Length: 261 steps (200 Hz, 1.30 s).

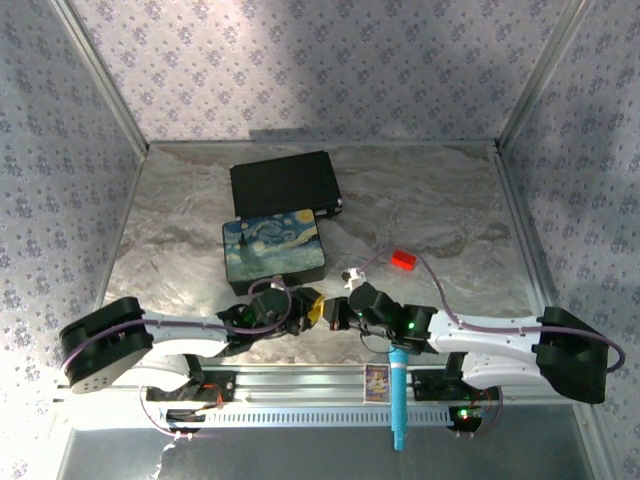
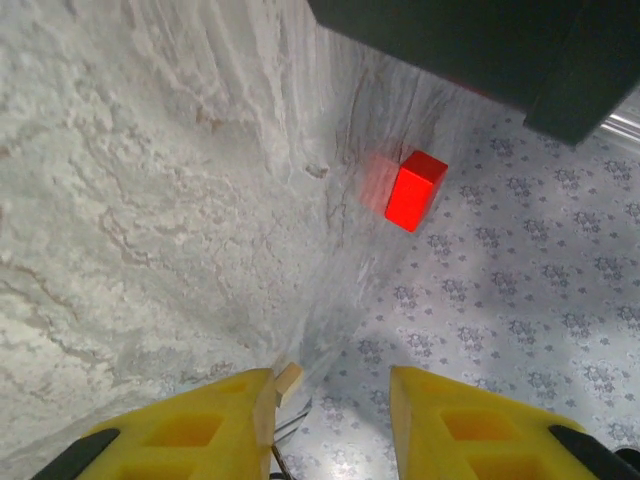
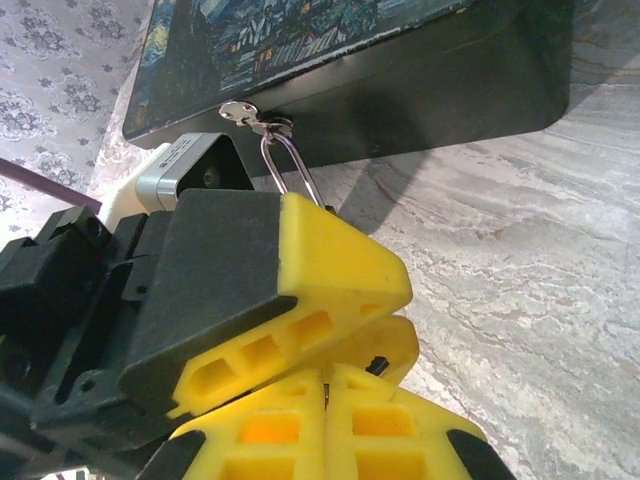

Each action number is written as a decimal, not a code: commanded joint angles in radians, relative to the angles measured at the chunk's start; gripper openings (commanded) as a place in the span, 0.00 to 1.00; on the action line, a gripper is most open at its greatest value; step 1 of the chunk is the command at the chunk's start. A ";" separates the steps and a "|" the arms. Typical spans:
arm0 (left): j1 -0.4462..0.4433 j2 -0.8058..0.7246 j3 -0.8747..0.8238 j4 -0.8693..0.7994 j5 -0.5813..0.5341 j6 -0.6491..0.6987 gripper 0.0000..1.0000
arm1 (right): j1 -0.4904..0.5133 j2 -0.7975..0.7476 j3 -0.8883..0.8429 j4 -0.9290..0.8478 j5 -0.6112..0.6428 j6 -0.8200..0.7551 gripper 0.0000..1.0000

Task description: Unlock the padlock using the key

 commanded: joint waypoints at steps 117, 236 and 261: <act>0.032 -0.061 0.018 -0.063 0.096 0.019 0.71 | -0.035 0.012 -0.002 0.088 0.001 -0.034 0.00; 0.032 -0.058 -0.001 -0.007 0.074 -0.001 0.39 | -0.013 -0.001 -0.040 0.170 -0.041 0.017 0.00; 0.032 -0.066 -0.007 0.003 0.069 0.002 0.27 | -0.014 -0.021 -0.052 0.163 -0.033 0.022 0.00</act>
